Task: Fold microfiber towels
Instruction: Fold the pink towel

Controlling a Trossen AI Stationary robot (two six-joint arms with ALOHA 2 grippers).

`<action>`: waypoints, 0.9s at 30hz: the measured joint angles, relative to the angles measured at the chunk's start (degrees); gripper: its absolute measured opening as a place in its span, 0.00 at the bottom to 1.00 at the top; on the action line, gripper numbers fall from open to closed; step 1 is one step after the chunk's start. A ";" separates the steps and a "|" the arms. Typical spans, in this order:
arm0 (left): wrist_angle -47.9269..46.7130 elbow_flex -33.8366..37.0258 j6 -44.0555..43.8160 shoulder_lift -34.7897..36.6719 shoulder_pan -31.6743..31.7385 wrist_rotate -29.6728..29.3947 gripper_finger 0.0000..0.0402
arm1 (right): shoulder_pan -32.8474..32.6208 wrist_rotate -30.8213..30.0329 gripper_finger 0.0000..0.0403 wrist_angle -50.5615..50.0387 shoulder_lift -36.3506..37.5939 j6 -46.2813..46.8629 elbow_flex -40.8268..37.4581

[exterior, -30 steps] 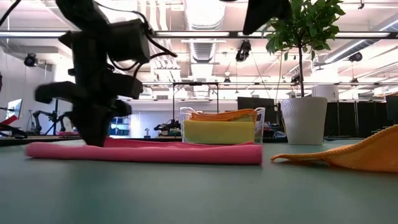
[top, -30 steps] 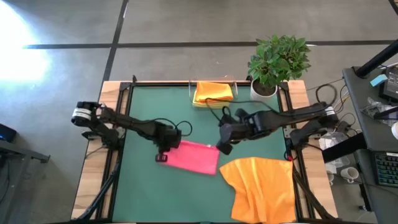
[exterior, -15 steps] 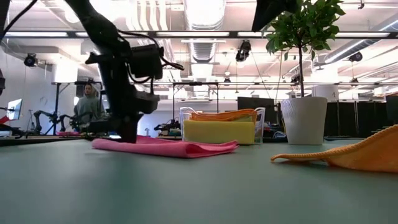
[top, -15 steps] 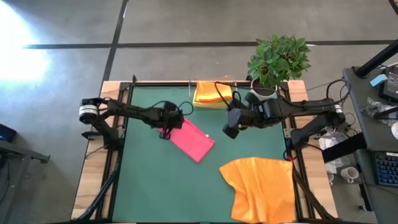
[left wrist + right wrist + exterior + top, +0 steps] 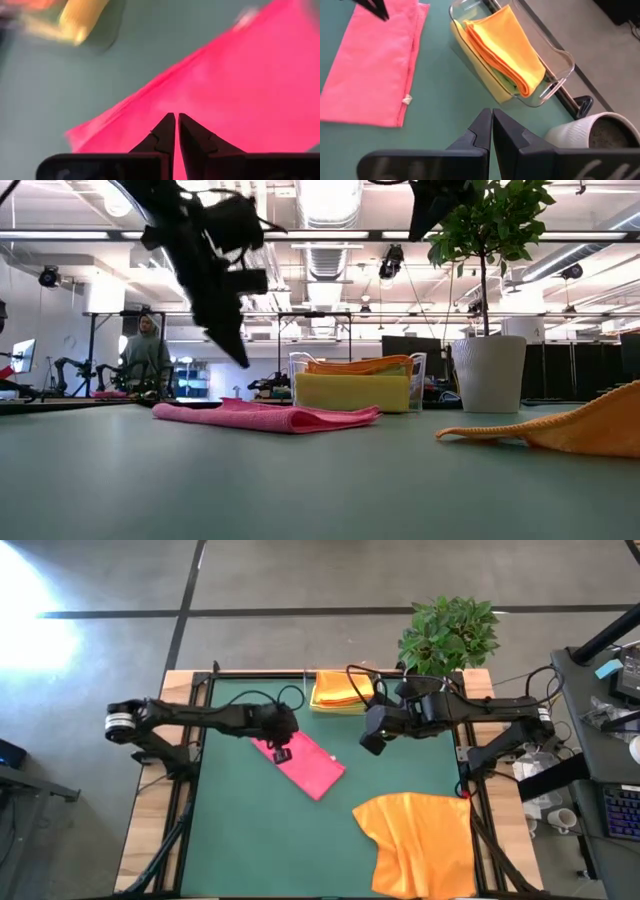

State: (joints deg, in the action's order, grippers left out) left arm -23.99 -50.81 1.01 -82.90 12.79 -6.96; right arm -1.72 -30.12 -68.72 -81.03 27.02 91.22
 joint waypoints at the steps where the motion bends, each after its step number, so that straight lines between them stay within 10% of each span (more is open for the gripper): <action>1: 1.46 0.00 -1.68 0.60 -0.31 1.87 0.02 | 0.00 0.02 0.02 0.07 -0.02 0.31 0.00; 27: 22.95 0.55 -9.78 -12.00 -20.50 6.17 0.02 | -1.42 0.63 0.02 0.46 -0.79 17.34 -10.05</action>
State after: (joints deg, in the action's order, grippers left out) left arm -1.04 -50.26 -8.77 -94.89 -7.71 -0.80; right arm -3.14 -29.50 -68.26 -81.82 44.36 81.17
